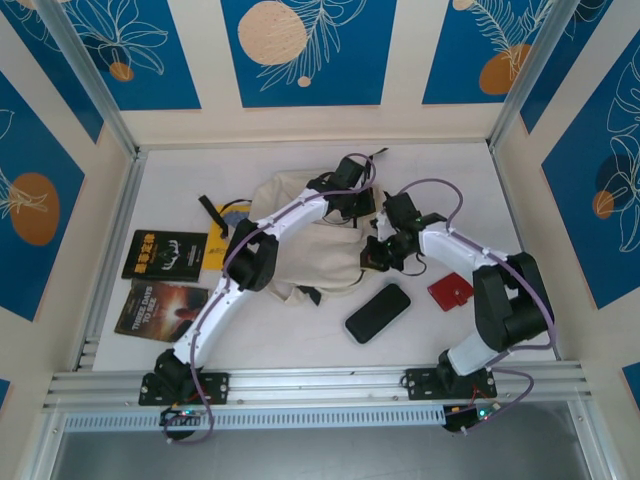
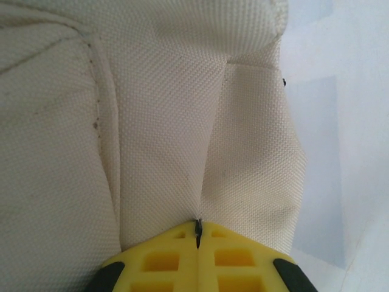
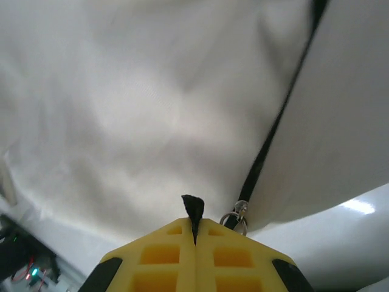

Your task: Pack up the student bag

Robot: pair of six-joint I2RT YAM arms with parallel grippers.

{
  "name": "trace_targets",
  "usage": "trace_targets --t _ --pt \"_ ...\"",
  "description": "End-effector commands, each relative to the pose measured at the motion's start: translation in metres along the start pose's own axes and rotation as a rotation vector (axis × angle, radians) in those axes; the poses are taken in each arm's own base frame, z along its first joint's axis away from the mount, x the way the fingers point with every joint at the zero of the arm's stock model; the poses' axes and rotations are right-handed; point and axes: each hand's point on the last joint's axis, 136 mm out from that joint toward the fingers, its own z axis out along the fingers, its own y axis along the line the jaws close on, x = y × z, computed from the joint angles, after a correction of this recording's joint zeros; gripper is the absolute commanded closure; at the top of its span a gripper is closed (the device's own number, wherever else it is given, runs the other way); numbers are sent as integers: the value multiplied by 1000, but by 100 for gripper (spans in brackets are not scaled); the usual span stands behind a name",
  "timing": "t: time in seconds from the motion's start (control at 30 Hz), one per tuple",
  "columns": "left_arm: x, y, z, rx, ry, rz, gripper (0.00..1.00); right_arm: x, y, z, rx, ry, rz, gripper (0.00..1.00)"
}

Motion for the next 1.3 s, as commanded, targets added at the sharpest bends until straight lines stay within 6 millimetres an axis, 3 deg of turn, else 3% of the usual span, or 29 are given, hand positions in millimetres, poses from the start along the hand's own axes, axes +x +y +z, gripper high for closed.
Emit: trace_targets --t 0.0,0.13,0.27,0.33,0.5,0.57,0.67,0.87,1.0,1.1,1.27 --pt "31 54 28 -159 70 -42 100 42 34 -4 -149 135 26 100" --pt "27 50 24 -153 64 -31 100 53 54 -7 -231 164 1 100" --pt "14 28 7 -106 51 -7 99 41 55 -11 -224 115 -2 100" --pt "4 11 -12 -73 36 21 92 33 54 -13 -215 83 -1 100" --pt "-24 -26 -84 -33 -20 119 71 11 53 -12 -216 17 15 100" --pt "-26 -31 -108 -38 -27 149 67 5 53 -12 -213 5 19 100" --pt "-16 -19 -130 -89 -23 158 65 -2 51 -10 -209 -14 32 100" --pt "33 26 -134 -167 65 124 82 -13 44 -6 -202 -45 57 100" --pt "63 42 -127 -167 124 59 90 -17 42 -4 -202 -47 61 100" --pt "76 49 -111 -161 152 9 92 -17 42 0 -199 -36 66 100" --pt "80 51 -83 -158 175 -11 94 -16 40 1 -196 -27 62 100"
